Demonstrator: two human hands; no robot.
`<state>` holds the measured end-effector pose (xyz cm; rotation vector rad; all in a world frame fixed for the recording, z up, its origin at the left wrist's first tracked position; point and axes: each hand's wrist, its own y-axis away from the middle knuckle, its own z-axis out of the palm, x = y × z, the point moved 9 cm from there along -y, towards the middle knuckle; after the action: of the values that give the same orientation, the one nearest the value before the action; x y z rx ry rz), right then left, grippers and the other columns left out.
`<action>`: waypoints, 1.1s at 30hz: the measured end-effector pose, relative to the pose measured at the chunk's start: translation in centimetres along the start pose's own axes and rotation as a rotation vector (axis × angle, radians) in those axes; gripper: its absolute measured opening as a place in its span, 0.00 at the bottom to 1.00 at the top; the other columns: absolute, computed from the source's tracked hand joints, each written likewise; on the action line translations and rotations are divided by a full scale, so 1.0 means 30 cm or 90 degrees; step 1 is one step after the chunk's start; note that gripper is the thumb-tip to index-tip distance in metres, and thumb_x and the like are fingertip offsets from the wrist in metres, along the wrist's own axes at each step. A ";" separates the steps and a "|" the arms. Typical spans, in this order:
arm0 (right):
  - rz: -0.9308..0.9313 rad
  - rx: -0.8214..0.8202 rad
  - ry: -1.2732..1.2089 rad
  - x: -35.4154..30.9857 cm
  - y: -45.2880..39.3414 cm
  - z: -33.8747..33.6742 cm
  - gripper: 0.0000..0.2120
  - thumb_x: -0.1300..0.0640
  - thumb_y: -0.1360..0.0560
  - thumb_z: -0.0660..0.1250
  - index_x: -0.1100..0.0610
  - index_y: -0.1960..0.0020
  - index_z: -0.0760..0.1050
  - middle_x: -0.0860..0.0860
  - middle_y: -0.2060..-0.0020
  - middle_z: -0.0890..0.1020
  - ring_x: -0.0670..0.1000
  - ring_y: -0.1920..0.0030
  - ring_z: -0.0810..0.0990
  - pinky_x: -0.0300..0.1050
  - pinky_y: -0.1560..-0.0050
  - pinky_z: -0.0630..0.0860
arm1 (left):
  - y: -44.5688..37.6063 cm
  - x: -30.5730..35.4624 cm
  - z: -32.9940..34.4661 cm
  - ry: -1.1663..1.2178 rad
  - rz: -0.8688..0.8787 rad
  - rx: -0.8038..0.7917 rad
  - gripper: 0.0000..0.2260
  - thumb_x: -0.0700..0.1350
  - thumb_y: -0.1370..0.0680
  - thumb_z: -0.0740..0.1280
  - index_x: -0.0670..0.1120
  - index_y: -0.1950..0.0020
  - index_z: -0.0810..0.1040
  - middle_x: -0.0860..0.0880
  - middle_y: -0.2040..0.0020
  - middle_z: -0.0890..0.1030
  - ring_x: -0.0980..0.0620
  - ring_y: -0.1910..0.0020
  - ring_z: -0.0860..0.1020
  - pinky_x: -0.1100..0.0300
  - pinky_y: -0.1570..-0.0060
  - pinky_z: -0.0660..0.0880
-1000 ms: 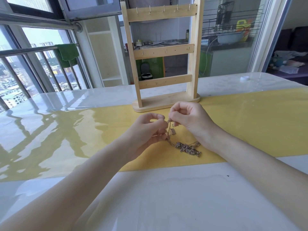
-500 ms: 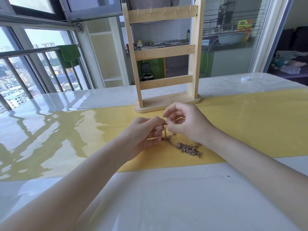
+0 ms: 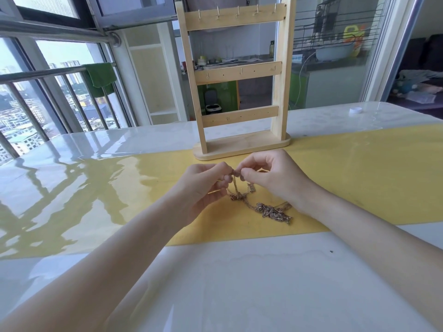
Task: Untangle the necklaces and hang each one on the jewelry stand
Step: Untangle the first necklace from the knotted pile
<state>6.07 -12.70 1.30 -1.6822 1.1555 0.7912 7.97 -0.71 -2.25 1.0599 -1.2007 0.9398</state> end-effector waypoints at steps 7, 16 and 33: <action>0.006 0.002 -0.047 0.000 0.004 -0.005 0.02 0.60 0.30 0.74 0.57 0.61 0.81 0.47 0.67 0.82 0.39 0.66 0.77 0.33 0.61 0.75 | -0.007 -0.006 0.004 -0.005 0.000 -0.020 0.08 0.39 0.23 0.66 0.41 0.63 0.77 0.50 0.70 0.73 0.56 0.70 0.69 0.68 0.70 0.73; 0.021 -0.036 -0.059 0.006 0.004 0.006 0.07 0.63 0.26 0.69 0.57 0.63 0.76 0.52 0.66 0.76 0.47 0.64 0.73 0.42 0.59 0.72 | 0.002 -0.001 0.038 -0.024 -0.011 -0.076 0.06 0.38 0.22 0.63 0.42 0.59 0.75 0.50 0.68 0.72 0.56 0.70 0.69 0.66 0.70 0.72; 0.058 0.019 -0.179 0.032 -0.003 -0.022 0.09 0.68 0.28 0.68 0.58 0.65 0.74 0.53 0.69 0.76 0.48 0.71 0.71 0.40 0.61 0.72 | 0.019 -0.013 0.070 -0.072 -0.024 -0.150 0.07 0.40 0.21 0.64 0.42 0.59 0.77 0.49 0.63 0.77 0.55 0.66 0.74 0.65 0.67 0.74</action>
<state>6.50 -13.63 0.74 -1.4475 1.0465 1.0256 6.85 -2.62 -2.46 0.9527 -1.3437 0.6971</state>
